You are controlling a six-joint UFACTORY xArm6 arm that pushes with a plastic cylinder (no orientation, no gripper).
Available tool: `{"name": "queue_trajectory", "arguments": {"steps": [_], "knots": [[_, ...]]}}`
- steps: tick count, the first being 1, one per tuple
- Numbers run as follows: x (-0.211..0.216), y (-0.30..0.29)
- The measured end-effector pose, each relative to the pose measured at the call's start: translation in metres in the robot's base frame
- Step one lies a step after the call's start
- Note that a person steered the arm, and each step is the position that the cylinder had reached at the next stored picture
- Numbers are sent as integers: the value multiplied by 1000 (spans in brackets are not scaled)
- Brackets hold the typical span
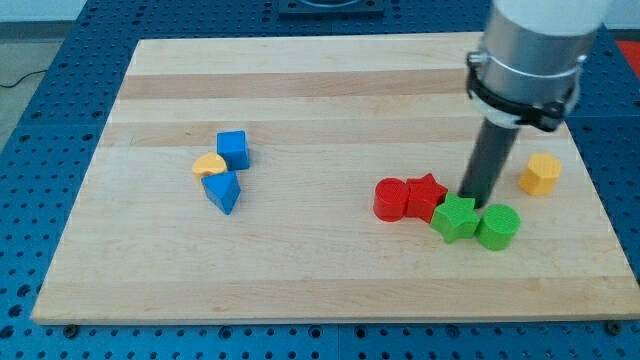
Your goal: Push the yellow hexagon into yellow heart
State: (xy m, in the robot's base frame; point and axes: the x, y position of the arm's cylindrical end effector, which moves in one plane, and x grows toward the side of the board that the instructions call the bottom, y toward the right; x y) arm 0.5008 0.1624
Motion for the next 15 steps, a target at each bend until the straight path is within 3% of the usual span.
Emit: {"name": "queue_trajectory", "arguments": {"steps": [3,5,7,9,12,15], "knots": [[18,112],[1,131],[-47,77],[-47,12],[-15,-10],[-51,-67]]}}
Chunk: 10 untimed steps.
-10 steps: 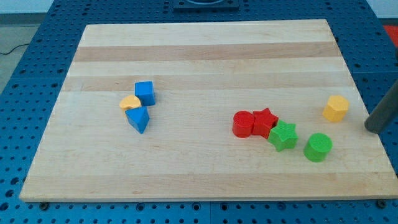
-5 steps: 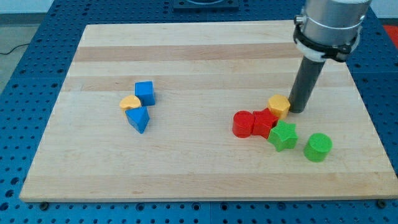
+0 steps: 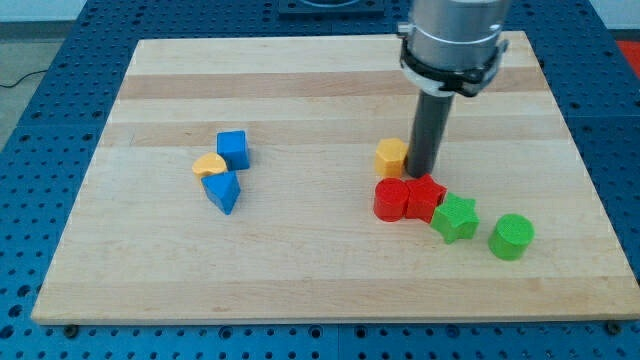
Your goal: Push the yellow hexagon into yellow heart
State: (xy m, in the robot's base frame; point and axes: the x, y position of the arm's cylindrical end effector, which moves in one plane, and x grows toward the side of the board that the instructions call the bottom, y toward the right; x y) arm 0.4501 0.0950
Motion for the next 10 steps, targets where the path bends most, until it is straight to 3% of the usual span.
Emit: {"name": "queue_trajectory", "arguments": {"steps": [4,6,8,10], "knots": [[-50,-28],[-26,-46],[-23,-23],[-11,-54]]}}
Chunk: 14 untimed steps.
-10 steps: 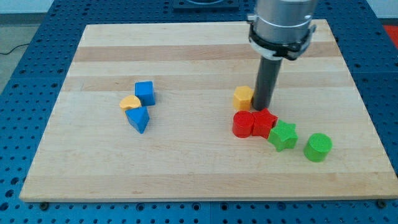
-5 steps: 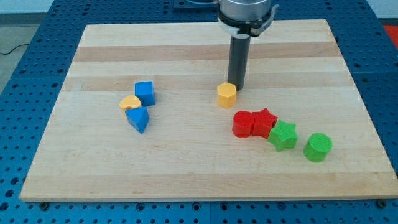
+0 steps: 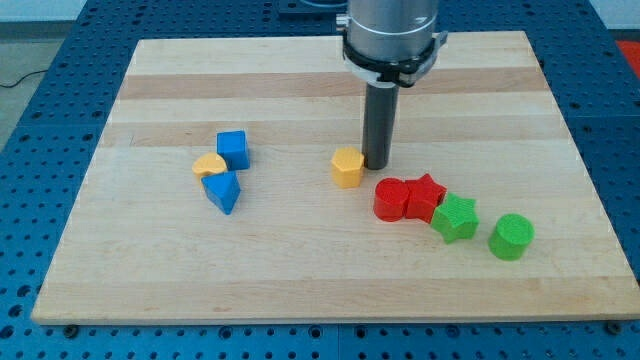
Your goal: Push the yellow hexagon into yellow heart
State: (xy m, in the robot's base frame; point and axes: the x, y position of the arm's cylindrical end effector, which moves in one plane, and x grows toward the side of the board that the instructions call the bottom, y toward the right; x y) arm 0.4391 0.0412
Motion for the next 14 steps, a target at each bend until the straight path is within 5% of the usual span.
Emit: {"name": "queue_trajectory", "arguments": {"steps": [5,14], "knots": [[39,-24],[20,-113]]}}
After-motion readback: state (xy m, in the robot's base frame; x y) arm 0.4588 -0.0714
